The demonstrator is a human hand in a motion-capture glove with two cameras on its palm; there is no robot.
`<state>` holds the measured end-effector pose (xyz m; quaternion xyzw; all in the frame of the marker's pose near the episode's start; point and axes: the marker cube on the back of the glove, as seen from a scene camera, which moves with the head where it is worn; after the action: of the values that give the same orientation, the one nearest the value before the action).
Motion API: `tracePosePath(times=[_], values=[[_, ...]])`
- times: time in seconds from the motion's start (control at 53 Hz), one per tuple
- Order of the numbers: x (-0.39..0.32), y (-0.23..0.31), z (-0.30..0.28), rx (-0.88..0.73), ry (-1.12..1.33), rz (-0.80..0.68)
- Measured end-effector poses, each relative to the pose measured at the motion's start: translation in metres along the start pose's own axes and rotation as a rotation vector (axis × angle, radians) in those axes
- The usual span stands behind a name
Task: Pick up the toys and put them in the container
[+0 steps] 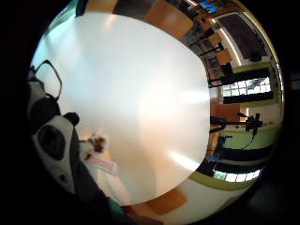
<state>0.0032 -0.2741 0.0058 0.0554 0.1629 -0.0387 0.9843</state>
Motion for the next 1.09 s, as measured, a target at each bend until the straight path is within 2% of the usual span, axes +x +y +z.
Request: tracePosePath(times=[0.68, 0.944, 1.095], values=[[-0.085, 0.014, -0.141, 0.208, -0.071, -0.129], [-0.152, 0.012, -0.191, 0.256, -0.087, -0.226], [-0.192, 0.014, -0.205, 0.248, -0.102, -0.231]])
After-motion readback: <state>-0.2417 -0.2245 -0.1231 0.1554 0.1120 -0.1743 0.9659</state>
